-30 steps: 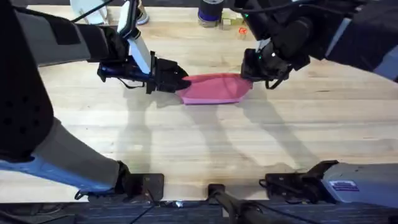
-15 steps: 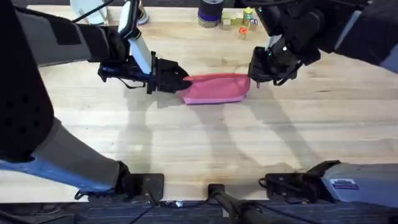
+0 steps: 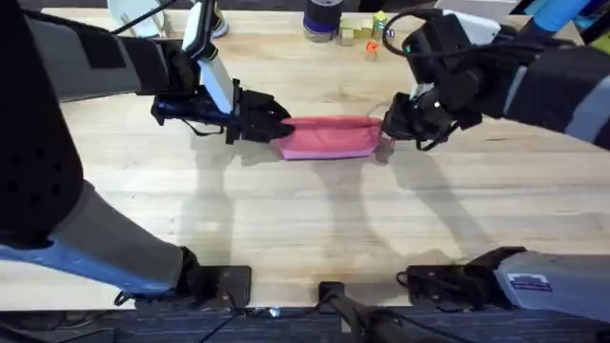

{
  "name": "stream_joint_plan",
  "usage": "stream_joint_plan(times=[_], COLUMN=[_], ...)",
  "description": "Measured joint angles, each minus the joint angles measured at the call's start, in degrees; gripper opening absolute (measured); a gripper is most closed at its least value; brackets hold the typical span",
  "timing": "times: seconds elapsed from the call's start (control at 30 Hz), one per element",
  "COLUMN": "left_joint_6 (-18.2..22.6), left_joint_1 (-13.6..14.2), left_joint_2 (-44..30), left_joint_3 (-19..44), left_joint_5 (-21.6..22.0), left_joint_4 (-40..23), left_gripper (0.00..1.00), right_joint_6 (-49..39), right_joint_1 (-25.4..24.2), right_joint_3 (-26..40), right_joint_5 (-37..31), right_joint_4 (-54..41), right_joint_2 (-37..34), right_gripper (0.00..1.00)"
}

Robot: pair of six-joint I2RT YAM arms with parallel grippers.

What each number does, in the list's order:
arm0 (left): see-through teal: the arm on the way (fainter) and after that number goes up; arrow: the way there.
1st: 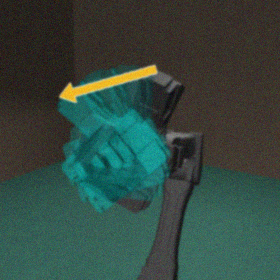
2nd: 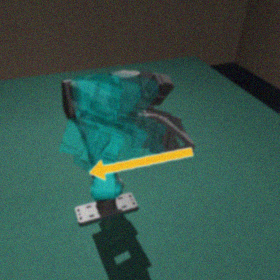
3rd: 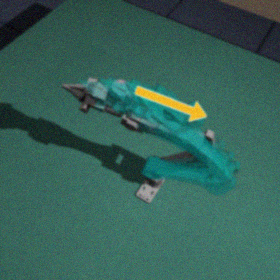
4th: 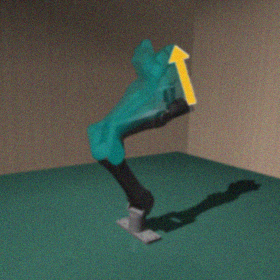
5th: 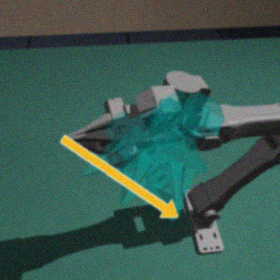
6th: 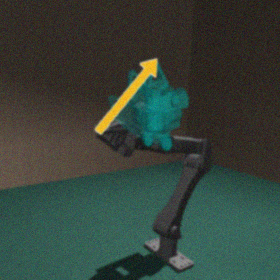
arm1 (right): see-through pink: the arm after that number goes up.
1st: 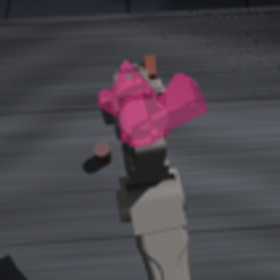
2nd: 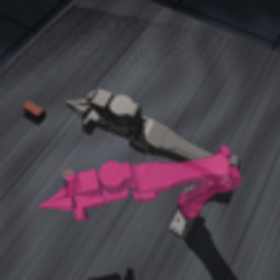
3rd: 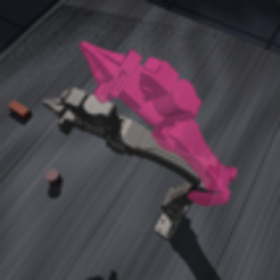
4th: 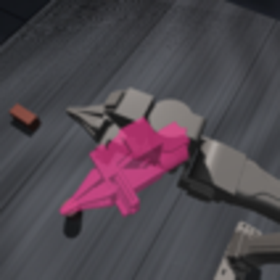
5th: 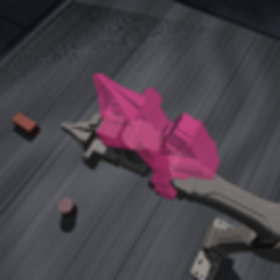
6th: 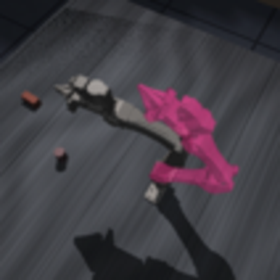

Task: Unzip the bag, pick up the pens from the table one at a time and place them inside, then zip the bag closed.

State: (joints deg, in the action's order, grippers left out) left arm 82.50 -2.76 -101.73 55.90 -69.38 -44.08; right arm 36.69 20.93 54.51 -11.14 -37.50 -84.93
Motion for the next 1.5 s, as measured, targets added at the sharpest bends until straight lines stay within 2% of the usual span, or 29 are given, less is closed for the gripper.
stream_joint_plan(times=[0.27, 0.33, 0.37, 0.4, 0.57, 0.6, 0.73, 0.77, 0.8, 0.83, 1.0, 1.03, 1.23, 1.33, 1.5], left_joint_6=[0.0, 0.0, 0.0, 0.0, 0.0, 0.0, 0.0, 0.0, 0.0, 0.2, -0.1, -0.1, -0.2, -0.2, -0.5], left_joint_1=[0.0, 0.0, -0.1, -0.1, -1.2, -1.3, -1.3, -1.3, -1.3, -1.3, -1.7, -1.7, -1.7, -1.7, -1.7], left_joint_2=[0.0, 0.0, 0.0, 0.0, 0.0, 0.0, 0.0, 0.0, 0.0, 0.0, 0.0, 0.0, 0.0, 0.6, 7.9], left_joint_3=[0.0, 0.0, 0.0, 0.0, 0.0, 0.0, 0.0, 0.0, 0.0, 0.0, 0.0, 0.0, 0.0, 0.1, 1.9], left_joint_5=[0.3, 0.4, 0.4, 0.6, 0.9, 0.9, 0.9, 0.9, 1.0, 1.0, 1.3, 1.3, 1.6, 2.6, 8.6], left_joint_4=[0.2, 0.2, 0.2, 0.2, 0.2, 0.2, 0.2, 0.2, 0.2, 0.2, 0.1, 0.1, -0.6, -4.6, -13.8], left_gripper=[0.043, 0.043, 0.043, 0.043, 0.043, 0.043, 0.043, 0.042, 0.058, 0.170, 0.936, 0.978, 0.997, 0.997, 0.997], right_joint_6=[0.5, 0.5, 0.4, 0.0, -1.8, -2.2, -2.7, -2.7, -2.8, -2.9, -2.9, -3.1, -7.9, -10.8, -15.4], right_joint_1=[-0.5, -0.5, -0.5, -0.5, -0.1, 0.1, 1.7, 3.4, 4.0, 4.4, 4.8, 4.8, 4.8, 4.8, 4.8], right_joint_3=[-1.6, -1.5, -1.5, -1.3, 0.7, 1.2, 2.1, 2.1, 2.1, 2.1, 2.1, 2.1, 2.1, 2.1, 2.1], right_joint_5=[1.3, 1.3, 1.1, 0.4, -2.6, -2.9, -3.5, -3.9, -3.9, -3.9, -4.1, -4.2, -4.3, -4.3, -4.3], right_joint_4=[4.1, 3.8, 3.5, 3.1, 0.5, -0.7, -6.6, -10.3, -11.3, -11.9, -13.0, -13.1, -13.2, -13.3, -15.2], right_joint_2=[0.4, 1.2, 1.9, 2.7, 8.3, 9.7, 16.6, 21.3, 22.9, 24.1, 28.7, 29.3, 29.8, 29.8, 29.8], right_gripper=[0.032, 0.058, 0.111, 0.206, 0.912, 0.971, 0.995, 0.995, 0.995, 0.995, 0.995, 0.996, 0.996, 0.996, 0.996])
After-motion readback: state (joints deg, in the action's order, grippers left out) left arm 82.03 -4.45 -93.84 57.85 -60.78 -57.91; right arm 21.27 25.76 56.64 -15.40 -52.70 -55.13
